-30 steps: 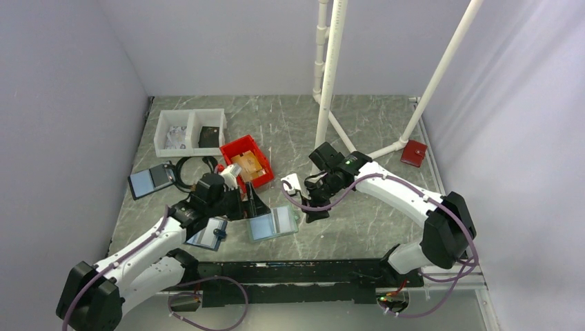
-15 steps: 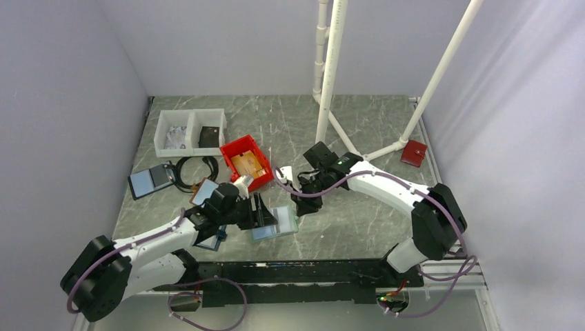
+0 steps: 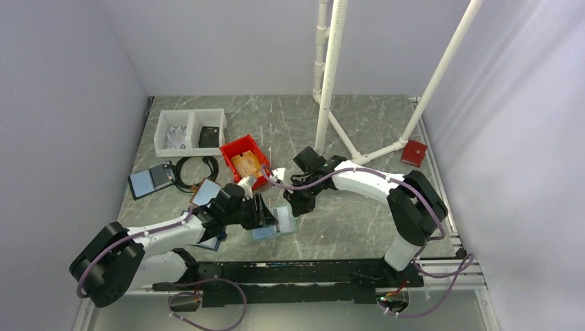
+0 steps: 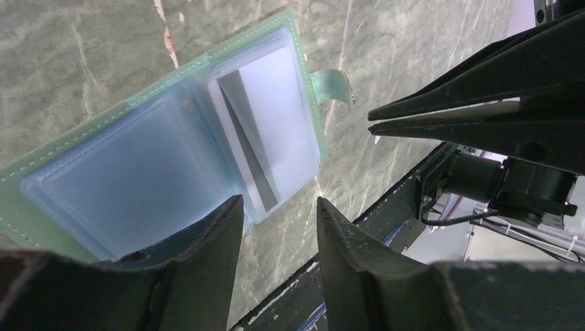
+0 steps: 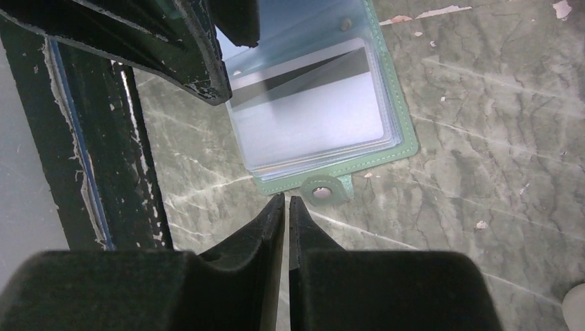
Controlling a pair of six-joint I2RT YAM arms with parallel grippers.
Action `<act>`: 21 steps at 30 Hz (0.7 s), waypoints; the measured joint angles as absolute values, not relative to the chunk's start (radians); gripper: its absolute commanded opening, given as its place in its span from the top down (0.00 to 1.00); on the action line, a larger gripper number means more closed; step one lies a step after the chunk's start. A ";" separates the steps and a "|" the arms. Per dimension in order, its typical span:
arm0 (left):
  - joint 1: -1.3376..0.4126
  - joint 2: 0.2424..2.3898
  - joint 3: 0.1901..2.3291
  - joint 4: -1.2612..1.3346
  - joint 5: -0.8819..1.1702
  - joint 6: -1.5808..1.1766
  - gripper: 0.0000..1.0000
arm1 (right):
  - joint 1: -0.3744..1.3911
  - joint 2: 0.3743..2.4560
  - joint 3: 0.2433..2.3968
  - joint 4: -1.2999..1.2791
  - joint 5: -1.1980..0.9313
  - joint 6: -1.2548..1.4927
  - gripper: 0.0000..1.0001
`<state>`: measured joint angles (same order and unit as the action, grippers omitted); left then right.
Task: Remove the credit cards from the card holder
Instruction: Pick up the card holder from the center of the board.
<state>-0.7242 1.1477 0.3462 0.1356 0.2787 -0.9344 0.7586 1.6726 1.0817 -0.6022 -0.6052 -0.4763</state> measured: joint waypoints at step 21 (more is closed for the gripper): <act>-0.728 1.259 0.350 0.153 0.253 -0.941 0.74 | 0.758 1.692 1.082 -0.556 -0.692 -0.368 0.89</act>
<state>-0.7280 1.2591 0.3500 0.1532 0.2531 -0.9409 0.7582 1.6917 1.0821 -0.5556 -0.6918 -0.3679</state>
